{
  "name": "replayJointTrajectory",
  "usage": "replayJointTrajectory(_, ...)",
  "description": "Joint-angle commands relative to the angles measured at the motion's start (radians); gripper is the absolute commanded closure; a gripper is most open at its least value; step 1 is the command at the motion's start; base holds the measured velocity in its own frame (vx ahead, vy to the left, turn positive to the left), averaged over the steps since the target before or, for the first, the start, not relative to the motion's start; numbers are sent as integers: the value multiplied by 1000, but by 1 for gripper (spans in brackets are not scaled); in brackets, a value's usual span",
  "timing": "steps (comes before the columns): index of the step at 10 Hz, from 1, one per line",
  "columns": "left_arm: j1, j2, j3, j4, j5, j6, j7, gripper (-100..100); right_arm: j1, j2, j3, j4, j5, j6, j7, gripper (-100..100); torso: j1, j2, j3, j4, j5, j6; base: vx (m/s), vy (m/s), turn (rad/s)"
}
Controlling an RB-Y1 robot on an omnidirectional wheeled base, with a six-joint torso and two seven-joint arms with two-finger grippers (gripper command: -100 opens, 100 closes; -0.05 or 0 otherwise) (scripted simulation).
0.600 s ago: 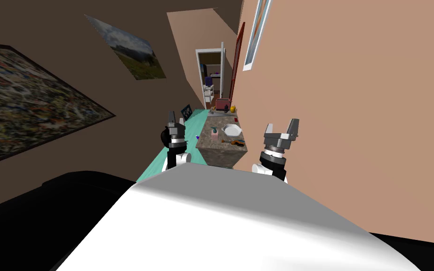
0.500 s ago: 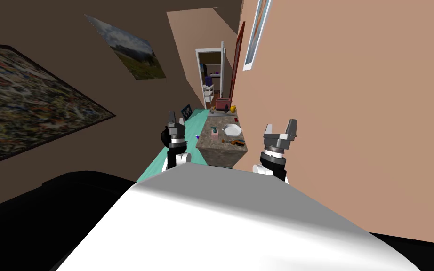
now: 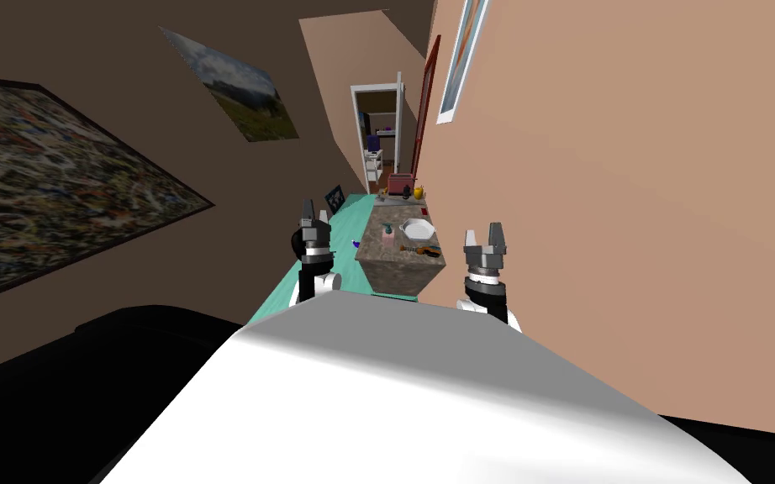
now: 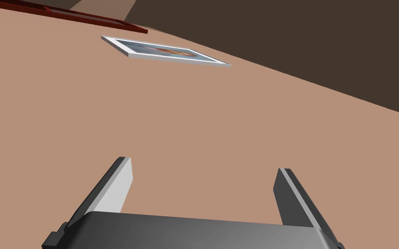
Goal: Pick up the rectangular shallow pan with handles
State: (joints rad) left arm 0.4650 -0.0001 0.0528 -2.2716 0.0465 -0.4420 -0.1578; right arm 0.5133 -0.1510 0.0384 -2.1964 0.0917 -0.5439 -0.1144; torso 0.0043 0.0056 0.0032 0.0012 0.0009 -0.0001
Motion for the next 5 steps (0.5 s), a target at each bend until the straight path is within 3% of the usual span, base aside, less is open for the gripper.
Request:
replayJointTrajectory(1,0,0,0,0,0,0,0,0,12,-50,-4,42,20,-13,10,-100,0,0,0,0,0,0,-91,64,15)
replayJointTrajectory(2,0,0,0,0,0,0,0,0,12,-61,-4,42,20,-13,10,-100,0,1,0,0,0,0,-62,43,6)
replayJointTrajectory(4,0,0,0,0,0,0,0,0,22,-126,-7,107,51,-25,27,-100,-1,-1,-1,0,0,0,-79,65,31)
replayJointTrajectory(5,0,0,0,0,0,0,0,0,22,-136,-7,107,51,-25,27,-100,0,0,0,0,0,0,-66,48,8)
